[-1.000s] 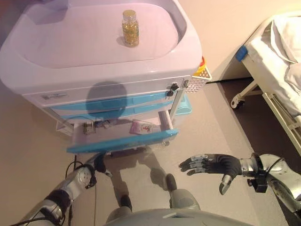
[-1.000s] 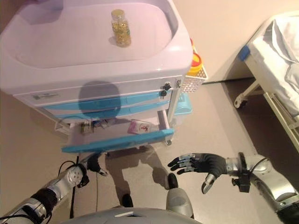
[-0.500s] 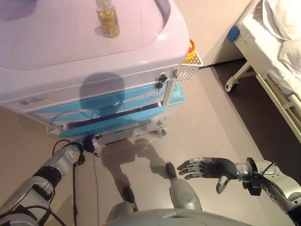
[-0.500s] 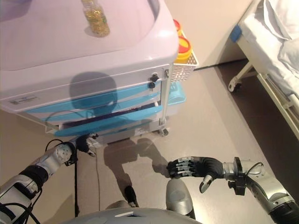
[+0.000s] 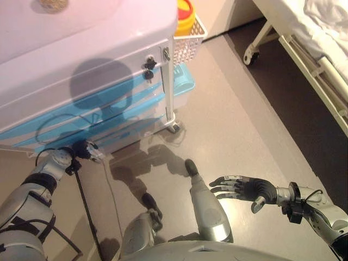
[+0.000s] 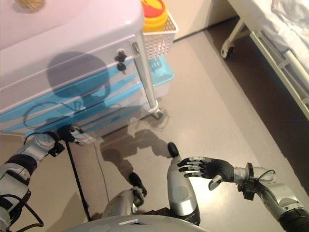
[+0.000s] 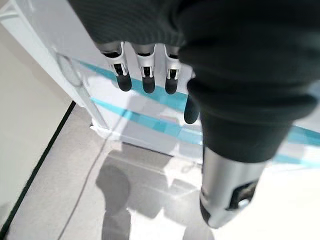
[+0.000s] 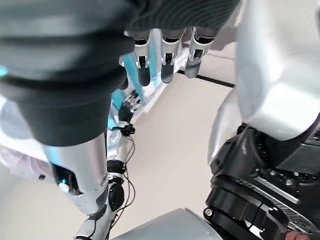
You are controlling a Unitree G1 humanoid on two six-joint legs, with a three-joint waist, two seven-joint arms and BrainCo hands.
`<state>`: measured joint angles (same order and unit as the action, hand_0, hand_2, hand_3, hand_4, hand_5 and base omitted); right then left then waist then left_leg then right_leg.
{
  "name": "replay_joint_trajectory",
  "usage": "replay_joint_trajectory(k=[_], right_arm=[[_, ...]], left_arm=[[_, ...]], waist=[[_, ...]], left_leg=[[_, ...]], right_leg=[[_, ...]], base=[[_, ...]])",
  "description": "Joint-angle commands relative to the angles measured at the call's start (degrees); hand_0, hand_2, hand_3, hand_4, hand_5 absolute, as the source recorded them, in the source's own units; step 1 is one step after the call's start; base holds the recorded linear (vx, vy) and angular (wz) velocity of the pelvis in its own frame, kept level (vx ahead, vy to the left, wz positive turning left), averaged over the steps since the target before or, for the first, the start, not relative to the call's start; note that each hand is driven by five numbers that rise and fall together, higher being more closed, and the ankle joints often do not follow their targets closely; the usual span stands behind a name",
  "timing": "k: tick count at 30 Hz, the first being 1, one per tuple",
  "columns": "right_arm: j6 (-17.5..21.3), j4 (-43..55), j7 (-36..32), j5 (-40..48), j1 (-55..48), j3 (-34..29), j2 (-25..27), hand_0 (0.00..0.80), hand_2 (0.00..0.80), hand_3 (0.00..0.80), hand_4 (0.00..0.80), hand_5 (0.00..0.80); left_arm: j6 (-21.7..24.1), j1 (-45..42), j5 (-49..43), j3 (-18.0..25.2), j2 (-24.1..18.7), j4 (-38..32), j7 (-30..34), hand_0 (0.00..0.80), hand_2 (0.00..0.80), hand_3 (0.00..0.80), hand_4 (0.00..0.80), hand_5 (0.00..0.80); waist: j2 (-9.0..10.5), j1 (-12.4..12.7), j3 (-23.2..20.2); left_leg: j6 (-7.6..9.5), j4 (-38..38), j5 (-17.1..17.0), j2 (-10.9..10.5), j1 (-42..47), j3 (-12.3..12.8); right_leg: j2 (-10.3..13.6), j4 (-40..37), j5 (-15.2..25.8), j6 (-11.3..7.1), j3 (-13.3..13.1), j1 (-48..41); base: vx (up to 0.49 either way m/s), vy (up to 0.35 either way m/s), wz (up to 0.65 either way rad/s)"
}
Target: Open the drawer and pick up the medicine
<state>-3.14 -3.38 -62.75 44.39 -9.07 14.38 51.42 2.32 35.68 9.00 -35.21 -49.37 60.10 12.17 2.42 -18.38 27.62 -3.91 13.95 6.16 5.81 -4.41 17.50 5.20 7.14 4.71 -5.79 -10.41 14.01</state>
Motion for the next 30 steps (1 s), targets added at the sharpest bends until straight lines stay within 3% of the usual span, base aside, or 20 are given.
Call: replay_joint_trajectory(k=[1, 13, 18, 24, 30], right_arm=[[3.8, 0.1, 0.5, 3.2, -2.1, 0.7, -0.4, 0.0, 0.0, 0.0, 0.0, 0.0], [4.6, -0.7, 2.7, 0.9, -1.4, 2.2, -3.0, 0.0, 0.0, 0.0, 0.0, 0.0], [4.9, 0.1, 3.7, 0.2, -1.2, 3.1, -4.0, 0.0, 0.0, 0.0, 0.0, 0.0], [2.8, -1.9, 11.8, -4.9, -0.6, 2.4, -5.4, 0.0, 0.0, 0.0, 0.0, 0.0], [-0.6, -8.5, 18.5, -10.9, 0.1, 2.0, -9.1, 0.0, 0.0, 0.0, 0.0, 0.0]], left_arm=[[-1.2, 5.1, 2.7, 4.2, -6.4, 2.0, -2.1, 0.0, 0.0, 0.0, 0.0, 0.0], [-0.2, 9.4, 4.0, 4.5, -7.3, 2.3, -5.9, 0.0, 0.0, 0.0, 0.0, 0.0], [-1.3, 9.8, 9.3, 5.4, -6.4, 2.8, -1.2, 0.0, 0.0, 0.0, 0.0, 0.0], [-3.9, 1.7, 11.7, 7.3, -0.3, -2.7, 11.4, 0.0, 0.0, 0.0, 0.0, 0.0], [-7.6, -12.1, 13.5, 7.8, 9.4, -13.7, 16.9, 0.0, 0.0, 0.0, 0.0, 0.0]], waist=[[2.14, -0.6, -2.6], [3.39, 0.8, -1.8], [3.51, 1.5, -2.1], [3.6, 2.7, -3.3], [2.06, 5.6, -6.4]], left_leg=[[2.75, 12.9, 4.9, 0.5, -6.3, -0.8], [2.41, 11.6, 3.7, 1.3, -6.8, -1.6], [2.36, 10.4, 3.3, 0.8, -6.2, -2.4], [2.45, 6.7, 0.6, -0.4, -4.2, -2.5], [2.14, 0.3, -1.5, -1.8, 0.1, -5.2]], right_leg=[[3.1, 3.4, 0.3, -2.67, 0.3, 1.3], [2.7, 1.5, 1.7, -2.88, 1.9, 1.1], [2.9, 1.1, 1.6, -2.96, 2.9, 0.2], [3.5, 0.5, 2.2, -2.65, 3.5, -1.1], [3.2, -0.9, 1.0, -2.07, 5.7, -5.1]], base=[[-0.039, -0.006, -0.03], [-0.022, -0.039, -0.01], [-0.008, -0.056, 0.08], [-0.017, -0.056, 0.13], [0.077, -0.057, 0.03]])
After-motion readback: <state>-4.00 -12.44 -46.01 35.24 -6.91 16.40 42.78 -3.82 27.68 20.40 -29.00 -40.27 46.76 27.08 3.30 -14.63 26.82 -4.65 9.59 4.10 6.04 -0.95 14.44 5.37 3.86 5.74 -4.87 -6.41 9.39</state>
